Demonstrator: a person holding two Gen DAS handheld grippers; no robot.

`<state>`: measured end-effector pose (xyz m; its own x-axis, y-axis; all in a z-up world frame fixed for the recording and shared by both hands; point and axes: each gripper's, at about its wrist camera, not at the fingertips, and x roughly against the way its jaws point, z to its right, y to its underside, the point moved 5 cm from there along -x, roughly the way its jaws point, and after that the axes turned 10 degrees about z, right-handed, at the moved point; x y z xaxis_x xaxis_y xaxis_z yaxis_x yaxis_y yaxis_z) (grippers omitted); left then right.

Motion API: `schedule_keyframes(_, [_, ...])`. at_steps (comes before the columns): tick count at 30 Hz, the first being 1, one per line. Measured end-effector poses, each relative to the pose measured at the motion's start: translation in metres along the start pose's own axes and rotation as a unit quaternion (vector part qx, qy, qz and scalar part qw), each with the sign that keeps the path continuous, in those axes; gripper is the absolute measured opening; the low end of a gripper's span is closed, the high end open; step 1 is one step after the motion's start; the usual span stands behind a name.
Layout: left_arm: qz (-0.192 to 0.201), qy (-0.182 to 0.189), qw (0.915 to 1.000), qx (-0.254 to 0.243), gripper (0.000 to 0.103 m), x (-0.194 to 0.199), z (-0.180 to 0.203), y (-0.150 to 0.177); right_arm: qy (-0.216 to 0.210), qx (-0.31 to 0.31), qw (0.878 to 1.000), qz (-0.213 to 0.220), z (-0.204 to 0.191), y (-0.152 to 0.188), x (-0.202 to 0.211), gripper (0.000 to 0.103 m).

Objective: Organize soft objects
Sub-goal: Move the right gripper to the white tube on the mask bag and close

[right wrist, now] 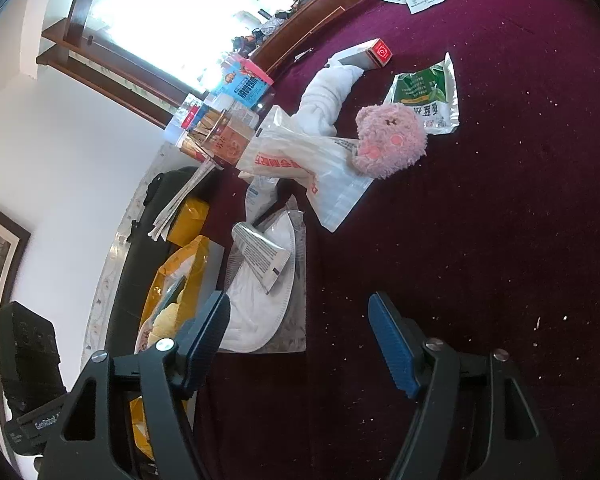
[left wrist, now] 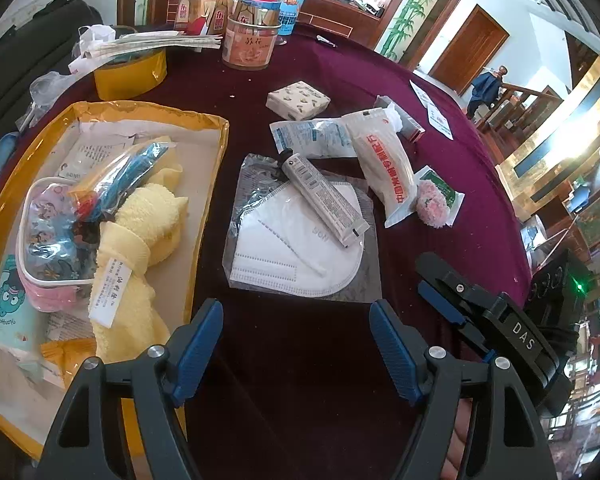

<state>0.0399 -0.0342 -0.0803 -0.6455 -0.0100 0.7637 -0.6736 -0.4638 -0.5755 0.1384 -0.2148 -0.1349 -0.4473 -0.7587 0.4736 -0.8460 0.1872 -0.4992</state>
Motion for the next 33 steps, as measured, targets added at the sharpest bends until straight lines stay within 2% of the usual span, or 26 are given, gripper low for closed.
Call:
schedule_keyframes(9, [0.006, 0.005, 0.9999, 0.007, 0.079, 0.008, -0.008, 0.000, 0.010, 0.029, 0.999, -0.009, -0.010, 0.002, -0.005, 0.072])
schedule_keyframes(12, [0.010, 0.005, 0.9999, 0.006, 0.079, 0.012, -0.011, -0.001, 0.040, 0.081, 0.996, -0.011, -0.025, -0.001, -0.011, 0.072])
schedule_keyframes(16, [0.018, 0.007, 0.9997, 0.015, 0.079, 0.020, -0.018, -0.004, 0.016, 0.141, 0.988, -0.055, -0.059, -0.008, -0.032, 0.072])
schedule_keyframes(18, [0.022, 0.008, 0.9995, 0.022, 0.079, 0.024, -0.023, -0.006, 0.028, 0.172, 0.982, -0.074, -0.072, -0.016, -0.049, 0.072])
schedule_keyframes(22, [0.026, 0.005, 0.9993, 0.027, 0.079, 0.028, -0.030, -0.007, 0.064, 0.216, 0.972, -0.064, -0.082, -0.028, -0.076, 0.071])
schedule_keyframes(25, [0.024, 0.003, 0.9993, 0.029, 0.079, 0.028, -0.034, -0.006, 0.073, 0.239, 0.967, -0.050, -0.079, -0.020, -0.090, 0.065])
schedule_keyframes(28, [0.021, 0.000, 0.9992, 0.033, 0.079, 0.027, -0.037, -0.006, 0.103, 0.256, 0.959, -0.067, -0.071, -0.010, -0.100, 0.046])
schedule_keyframes(30, [0.020, 0.001, 0.9993, 0.032, 0.079, 0.025, -0.038, -0.008, 0.104, 0.271, 0.956, -0.052, -0.074, -0.012, -0.097, 0.046])
schedule_keyframes(33, [0.021, 0.005, 0.9992, 0.033, 0.079, 0.024, -0.036, -0.010, 0.105, 0.272, 0.954, -0.063, -0.072, -0.009, -0.099, 0.046])
